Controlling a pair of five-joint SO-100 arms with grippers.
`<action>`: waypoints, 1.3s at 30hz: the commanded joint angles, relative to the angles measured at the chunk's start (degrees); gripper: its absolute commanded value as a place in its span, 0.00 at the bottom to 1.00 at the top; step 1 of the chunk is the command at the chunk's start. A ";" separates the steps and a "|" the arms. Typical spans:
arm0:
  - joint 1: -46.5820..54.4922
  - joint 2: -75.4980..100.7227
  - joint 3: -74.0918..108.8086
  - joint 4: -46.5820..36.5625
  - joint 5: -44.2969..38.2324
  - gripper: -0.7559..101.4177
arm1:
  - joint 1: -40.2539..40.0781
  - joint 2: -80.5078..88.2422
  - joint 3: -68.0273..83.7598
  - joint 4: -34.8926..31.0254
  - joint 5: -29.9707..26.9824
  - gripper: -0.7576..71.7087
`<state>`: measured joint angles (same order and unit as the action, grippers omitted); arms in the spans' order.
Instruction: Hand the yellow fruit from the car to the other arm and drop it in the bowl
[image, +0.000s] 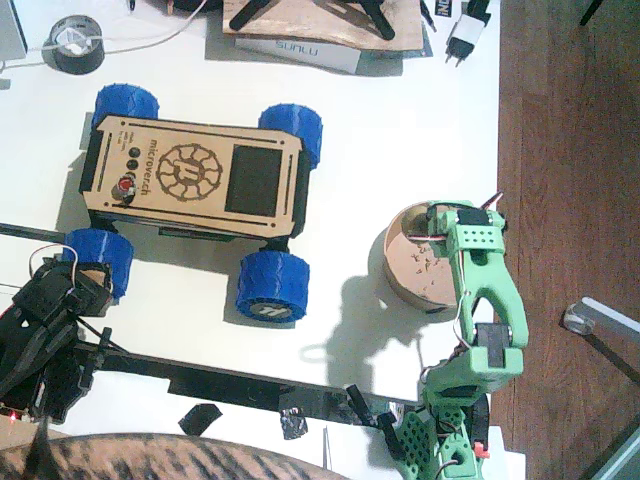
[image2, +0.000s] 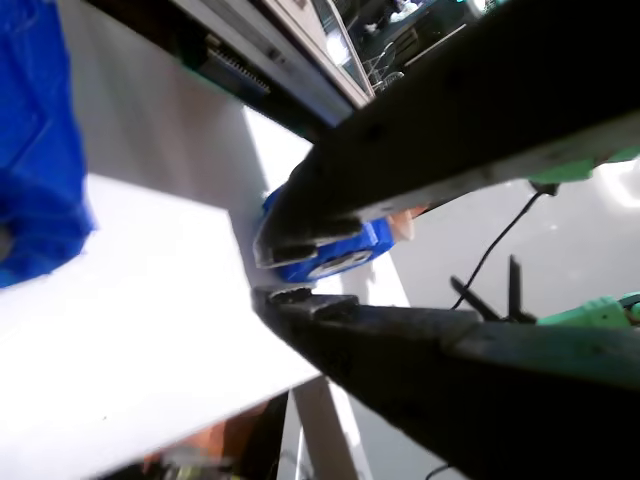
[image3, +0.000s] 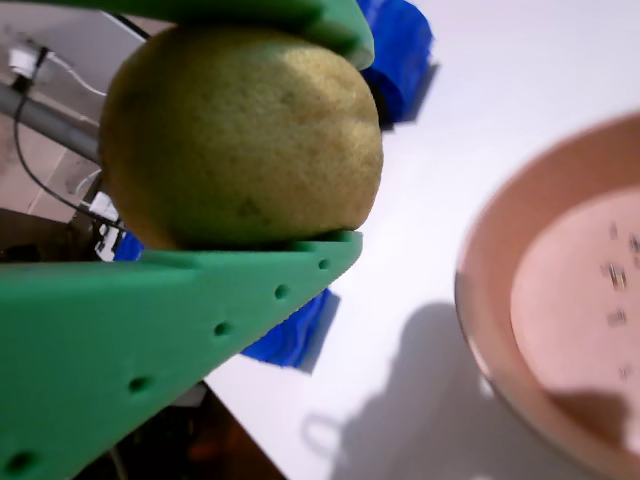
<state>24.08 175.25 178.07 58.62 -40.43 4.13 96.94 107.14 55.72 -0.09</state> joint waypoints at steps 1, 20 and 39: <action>-0.18 0.09 0.70 0.62 0.70 0.01 | 1.41 -1.14 -3.43 0.35 -0.35 0.01; -19.25 -0.35 0.70 0.62 0.70 0.01 | 6.06 -8.79 -6.77 -0.70 -1.76 0.02; -27.42 0.00 1.05 -0.53 0.70 0.01 | 4.22 -4.04 -2.64 -0.88 -0.18 0.39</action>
<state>-3.25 175.08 178.15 58.80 -40.43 9.14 89.30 104.41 55.72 -1.14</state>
